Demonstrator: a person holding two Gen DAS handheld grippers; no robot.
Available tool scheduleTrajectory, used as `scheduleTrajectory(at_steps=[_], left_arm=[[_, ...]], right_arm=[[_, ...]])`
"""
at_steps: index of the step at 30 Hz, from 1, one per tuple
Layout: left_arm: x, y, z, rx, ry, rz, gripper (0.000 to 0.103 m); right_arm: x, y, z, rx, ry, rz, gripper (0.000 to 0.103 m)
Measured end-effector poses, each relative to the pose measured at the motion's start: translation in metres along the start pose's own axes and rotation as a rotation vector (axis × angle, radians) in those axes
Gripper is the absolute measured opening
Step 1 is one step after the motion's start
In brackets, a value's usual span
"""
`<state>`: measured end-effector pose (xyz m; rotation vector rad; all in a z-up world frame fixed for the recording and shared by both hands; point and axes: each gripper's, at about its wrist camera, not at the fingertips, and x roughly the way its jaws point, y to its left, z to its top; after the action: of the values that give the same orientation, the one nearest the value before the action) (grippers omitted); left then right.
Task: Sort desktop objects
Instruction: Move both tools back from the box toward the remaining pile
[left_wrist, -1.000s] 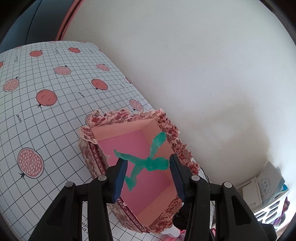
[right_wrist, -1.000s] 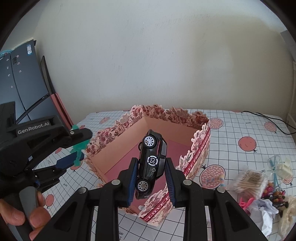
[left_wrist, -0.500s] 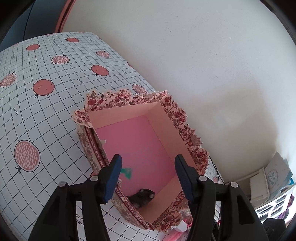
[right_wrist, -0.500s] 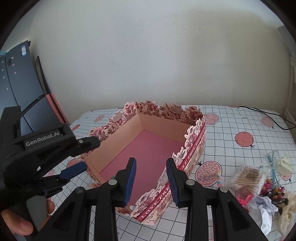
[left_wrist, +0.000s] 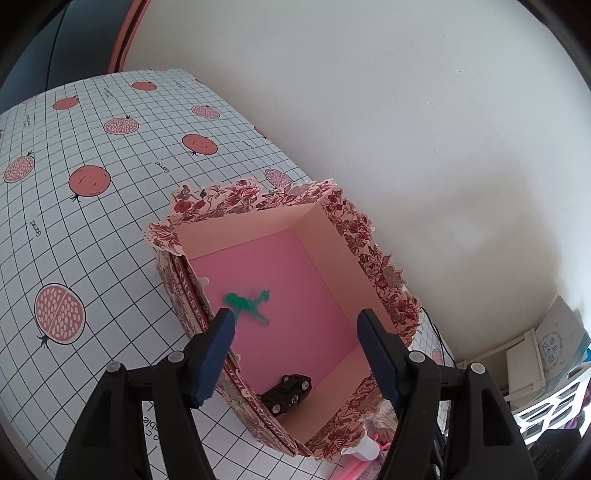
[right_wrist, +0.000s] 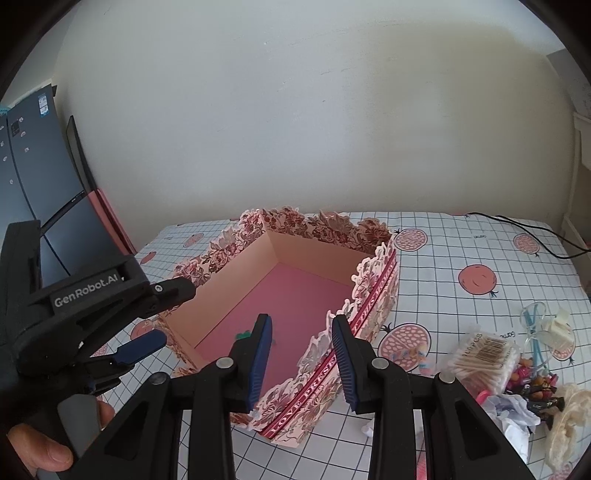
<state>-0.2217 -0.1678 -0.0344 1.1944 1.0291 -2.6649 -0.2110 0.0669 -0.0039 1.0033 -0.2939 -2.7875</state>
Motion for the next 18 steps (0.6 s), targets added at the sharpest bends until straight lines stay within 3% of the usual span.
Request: scheduleTrajectory(at_steps=[18], left_arm=[[-0.013, -0.027, -0.008, 0.075, -0.024, 0.038, 0.070]], right_arm=[[-0.032, -0.033, 0.013, 0.033, -0.014, -0.046, 0.037]])
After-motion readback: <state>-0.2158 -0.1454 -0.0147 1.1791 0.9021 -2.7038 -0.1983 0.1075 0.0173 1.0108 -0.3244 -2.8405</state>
